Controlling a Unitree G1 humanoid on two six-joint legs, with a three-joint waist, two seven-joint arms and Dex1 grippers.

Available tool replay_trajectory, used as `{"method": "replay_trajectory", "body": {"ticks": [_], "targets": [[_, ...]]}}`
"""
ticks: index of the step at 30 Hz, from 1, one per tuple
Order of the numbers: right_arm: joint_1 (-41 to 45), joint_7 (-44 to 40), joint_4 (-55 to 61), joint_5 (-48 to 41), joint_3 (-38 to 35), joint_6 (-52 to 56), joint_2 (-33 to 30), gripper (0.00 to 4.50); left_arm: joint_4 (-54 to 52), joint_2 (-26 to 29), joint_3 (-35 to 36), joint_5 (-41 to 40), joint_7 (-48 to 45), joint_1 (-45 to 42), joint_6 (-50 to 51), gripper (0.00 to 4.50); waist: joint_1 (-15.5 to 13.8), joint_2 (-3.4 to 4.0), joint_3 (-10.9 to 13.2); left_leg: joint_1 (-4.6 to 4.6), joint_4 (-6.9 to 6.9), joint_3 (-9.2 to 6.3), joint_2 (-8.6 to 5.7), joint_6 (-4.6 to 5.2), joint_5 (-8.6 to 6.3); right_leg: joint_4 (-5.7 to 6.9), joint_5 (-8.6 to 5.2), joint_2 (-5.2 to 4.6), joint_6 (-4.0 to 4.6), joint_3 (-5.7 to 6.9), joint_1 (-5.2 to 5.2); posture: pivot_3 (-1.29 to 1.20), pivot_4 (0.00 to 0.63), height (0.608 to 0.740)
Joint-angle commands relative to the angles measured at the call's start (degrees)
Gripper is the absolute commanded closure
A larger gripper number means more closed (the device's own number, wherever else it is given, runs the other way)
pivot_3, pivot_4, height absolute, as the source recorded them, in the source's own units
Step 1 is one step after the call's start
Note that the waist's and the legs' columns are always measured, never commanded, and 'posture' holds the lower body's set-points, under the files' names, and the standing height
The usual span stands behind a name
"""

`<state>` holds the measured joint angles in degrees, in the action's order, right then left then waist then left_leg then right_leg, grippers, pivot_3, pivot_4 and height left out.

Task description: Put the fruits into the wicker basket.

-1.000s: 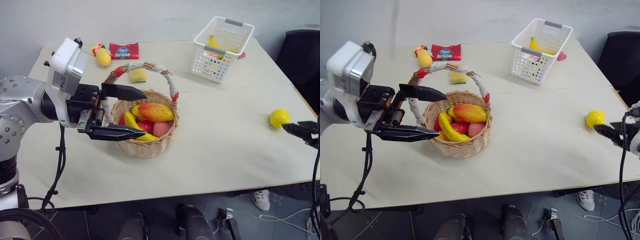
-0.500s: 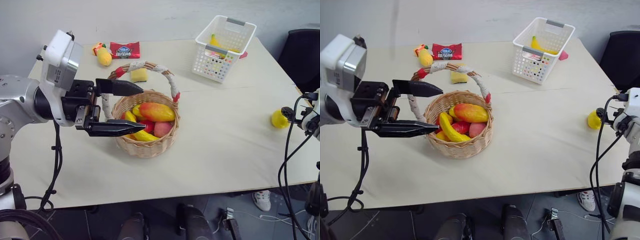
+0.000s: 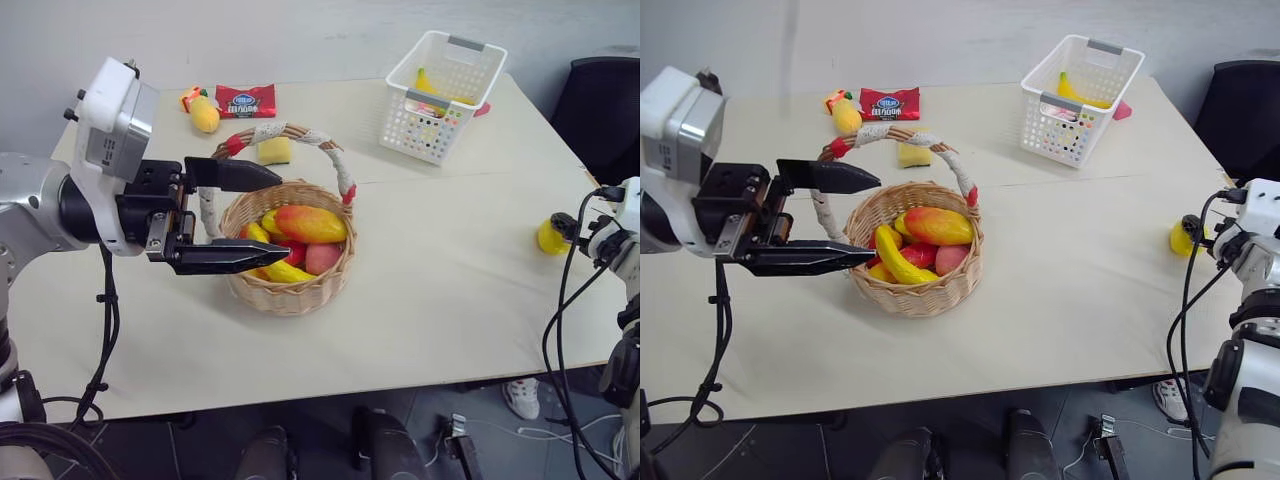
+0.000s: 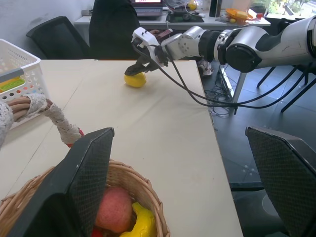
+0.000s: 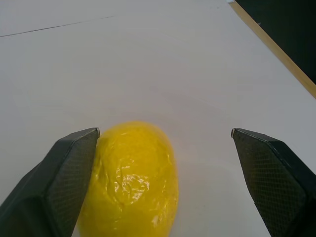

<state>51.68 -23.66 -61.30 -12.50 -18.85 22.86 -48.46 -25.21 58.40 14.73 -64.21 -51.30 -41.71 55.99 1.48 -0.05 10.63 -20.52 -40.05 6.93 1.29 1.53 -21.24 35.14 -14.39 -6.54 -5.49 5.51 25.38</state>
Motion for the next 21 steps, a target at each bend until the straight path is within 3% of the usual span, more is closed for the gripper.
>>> {"method": "replay_trajectory", "body": {"ticks": [1,3,5,9,13,17,21], "targets": [[-0.1,-5.3,2.2,-0.3,1.2,4.0,-0.7,0.42,-0.5,0.7,1.0,0.0,-0.1,-1.2,-1.1,0.0,0.0,0.0,0.0,0.0,0.0,0.0,0.01,0.0,0.0,-0.01,0.0,0.01,0.0,0.0,0.0,0.0,0.15,0.74],[-0.7,-6.4,3.1,-0.1,1.8,5.4,-0.5,0.42,-0.3,0.6,0.7,0.3,-0.2,-1.4,-1.3,0.0,0.0,0.0,0.0,0.0,0.0,0.0,0.02,0.0,0.0,-0.01,0.0,0.01,0.0,0.0,0.0,0.0,0.15,0.74],[-1.5,-6.2,3.2,0.7,2.5,5.3,-0.4,0.77,-0.2,0.4,0.3,0.7,-0.3,-1.6,-1.6,0.0,0.0,0.0,0.0,0.0,0.01,0.0,0.02,0.0,0.0,0.0,0.0,0.01,0.0,0.01,0.0,0.0,0.15,0.74],[-2.1,-6.1,3.1,1.1,2.6,4.6,-0.7,1.92,0.5,0.3,0.0,1.2,-0.6,-2.1,-2.1,0.0,0.2,0.0,0.0,0.0,0.0,0.02,0.02,0.0,0.0,0.01,0.0,0.02,0.0,0.0,0.0,0.0,0.15,0.74],[-3.3,-10.8,8.2,-1.4,0.9,5.7,-1.9,2.01,0.7,0.4,0.1,1.5,-0.9,-1.9,-2.5,0.0,0.1,0.01,0.0,0.01,0.01,0.02,0.04,-0.02,-0.01,0.01,0.0,0.04,0.0,0.0,0.0,0.0,0.15,0.74],[-13.2,-26.6,32.2,-11.5,0.8,17.7,-4.3,2.01,0.7,0.4,0.8,1.7,-0.7,-1.0,-2.7,0.0,-0.1,0.06,0.0,-0.03,0.02,-0.02,0.06,-0.03,-0.01,-0.01,0.0,0.04,0.0,0.03,0.01,0.0,0.15,0.74],[-21.2,-34.1,63.2,-30.9,0.3,36.6,-4.7,2.01,1.4,1.4,2.0,2.2,-1.1,0.1,-3.0,0.0,0.0,0.07,0.0,-0.03,-0.02,-0.07,0.17,-0.07,-0.03,-0.01,0.0,0.13,0.0,0.08,0.01,0.0,0.15,0.74]]}}
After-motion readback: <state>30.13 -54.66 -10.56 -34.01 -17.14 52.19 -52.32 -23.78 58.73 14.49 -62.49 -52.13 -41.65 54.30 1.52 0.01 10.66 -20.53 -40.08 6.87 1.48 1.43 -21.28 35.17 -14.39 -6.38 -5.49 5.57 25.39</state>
